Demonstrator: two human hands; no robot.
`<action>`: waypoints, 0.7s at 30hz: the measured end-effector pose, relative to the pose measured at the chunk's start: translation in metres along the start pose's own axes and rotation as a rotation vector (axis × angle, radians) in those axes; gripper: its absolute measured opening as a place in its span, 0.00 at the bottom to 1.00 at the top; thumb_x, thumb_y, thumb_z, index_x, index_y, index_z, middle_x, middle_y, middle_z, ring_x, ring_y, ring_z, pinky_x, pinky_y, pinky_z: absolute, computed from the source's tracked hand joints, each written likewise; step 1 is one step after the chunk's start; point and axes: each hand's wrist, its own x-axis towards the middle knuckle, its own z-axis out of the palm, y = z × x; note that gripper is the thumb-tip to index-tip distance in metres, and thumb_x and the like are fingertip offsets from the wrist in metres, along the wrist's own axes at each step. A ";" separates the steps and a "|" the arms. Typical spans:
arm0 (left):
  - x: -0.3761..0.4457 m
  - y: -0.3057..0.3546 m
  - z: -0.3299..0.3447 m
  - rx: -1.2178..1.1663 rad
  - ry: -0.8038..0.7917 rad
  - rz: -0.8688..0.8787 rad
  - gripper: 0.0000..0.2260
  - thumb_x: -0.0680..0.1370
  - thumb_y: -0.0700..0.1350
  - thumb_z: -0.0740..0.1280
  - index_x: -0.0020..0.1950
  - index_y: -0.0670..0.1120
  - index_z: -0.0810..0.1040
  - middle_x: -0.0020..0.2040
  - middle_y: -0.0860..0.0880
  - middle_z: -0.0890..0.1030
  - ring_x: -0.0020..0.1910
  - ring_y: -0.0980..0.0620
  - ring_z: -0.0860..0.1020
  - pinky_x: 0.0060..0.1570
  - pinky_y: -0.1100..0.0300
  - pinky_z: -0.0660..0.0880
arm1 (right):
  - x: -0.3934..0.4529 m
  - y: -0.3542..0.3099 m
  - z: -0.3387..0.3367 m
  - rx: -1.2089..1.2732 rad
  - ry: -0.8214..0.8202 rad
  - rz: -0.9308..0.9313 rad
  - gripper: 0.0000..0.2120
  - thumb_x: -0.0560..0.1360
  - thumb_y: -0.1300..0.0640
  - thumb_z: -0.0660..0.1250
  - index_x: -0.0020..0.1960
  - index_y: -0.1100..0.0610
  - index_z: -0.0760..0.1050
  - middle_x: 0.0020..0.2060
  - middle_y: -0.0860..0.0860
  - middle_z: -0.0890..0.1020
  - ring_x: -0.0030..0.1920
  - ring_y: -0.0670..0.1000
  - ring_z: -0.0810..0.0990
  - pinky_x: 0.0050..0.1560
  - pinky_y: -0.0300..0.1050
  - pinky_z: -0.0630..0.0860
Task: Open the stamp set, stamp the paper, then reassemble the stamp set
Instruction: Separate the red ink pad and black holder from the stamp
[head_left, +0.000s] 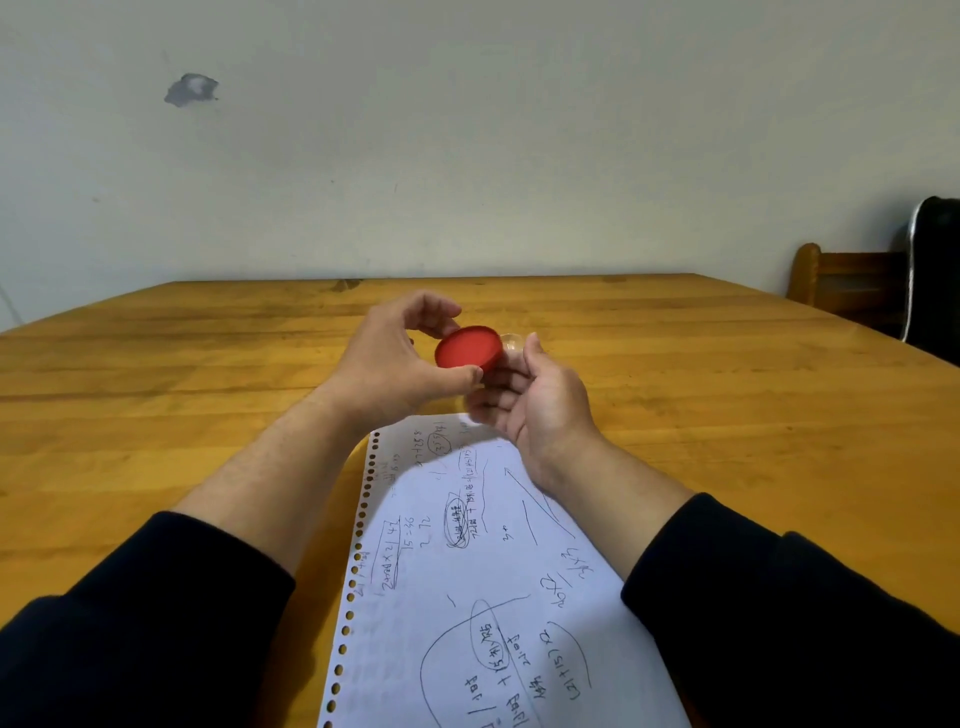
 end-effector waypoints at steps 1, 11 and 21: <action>0.001 -0.004 0.000 0.038 0.023 -0.009 0.27 0.64 0.47 0.84 0.60 0.51 0.79 0.54 0.53 0.84 0.57 0.53 0.81 0.46 0.77 0.70 | 0.003 -0.003 -0.004 -0.052 0.050 -0.036 0.22 0.87 0.46 0.56 0.47 0.60 0.81 0.35 0.54 0.83 0.26 0.49 0.77 0.28 0.41 0.69; -0.001 -0.040 0.010 0.217 0.035 -0.260 0.30 0.66 0.54 0.82 0.66 0.57 0.77 0.58 0.58 0.83 0.63 0.45 0.79 0.67 0.41 0.73 | 0.025 -0.018 -0.039 -0.268 0.261 -0.137 0.08 0.77 0.62 0.65 0.44 0.58 0.83 0.35 0.51 0.80 0.26 0.48 0.69 0.26 0.38 0.62; -0.003 -0.038 0.019 0.276 -0.080 -0.282 0.32 0.68 0.53 0.80 0.71 0.55 0.75 0.61 0.55 0.82 0.64 0.46 0.78 0.70 0.41 0.70 | 0.050 0.002 -0.038 -0.596 0.200 -0.305 0.18 0.72 0.68 0.65 0.49 0.45 0.79 0.51 0.45 0.84 0.54 0.45 0.82 0.52 0.37 0.77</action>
